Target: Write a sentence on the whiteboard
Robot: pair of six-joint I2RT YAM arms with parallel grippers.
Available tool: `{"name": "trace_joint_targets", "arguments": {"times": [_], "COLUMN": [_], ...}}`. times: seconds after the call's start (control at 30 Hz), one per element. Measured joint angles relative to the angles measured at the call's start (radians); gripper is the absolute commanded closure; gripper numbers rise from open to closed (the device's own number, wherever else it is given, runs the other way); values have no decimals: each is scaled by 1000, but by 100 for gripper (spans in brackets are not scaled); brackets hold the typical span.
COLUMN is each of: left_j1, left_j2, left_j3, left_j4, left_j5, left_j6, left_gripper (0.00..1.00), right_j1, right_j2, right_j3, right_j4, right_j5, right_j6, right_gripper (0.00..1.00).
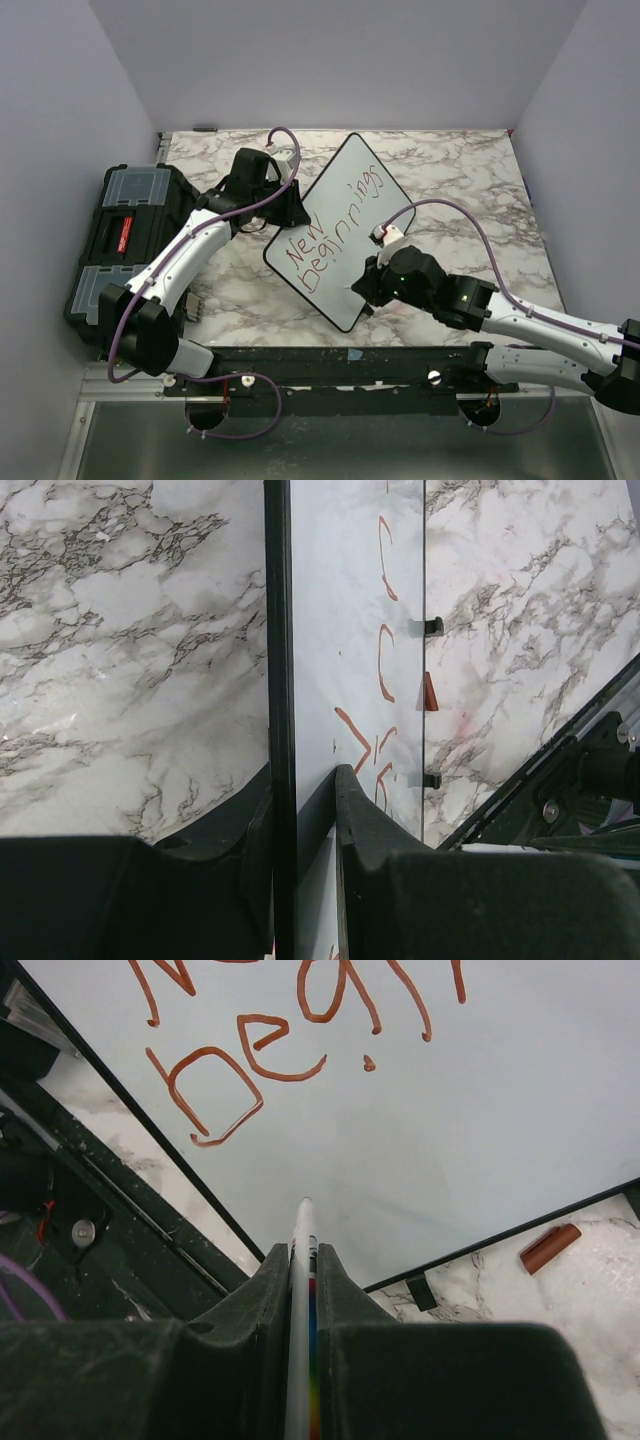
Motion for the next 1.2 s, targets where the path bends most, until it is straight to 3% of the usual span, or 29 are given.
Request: {"name": "trace_joint_targets", "arguments": {"times": [1.2], "left_j1": [-5], "left_j2": [-23], "left_j3": [-18], "left_j4": [13], "left_j5": [-5], "left_j6": [0], "left_gripper": [100], "right_j1": [38], "right_j2": [108], "right_j3": [-3], "right_j4": [132], "right_j5": [40], "right_j6": [-87], "right_gripper": [99]}}
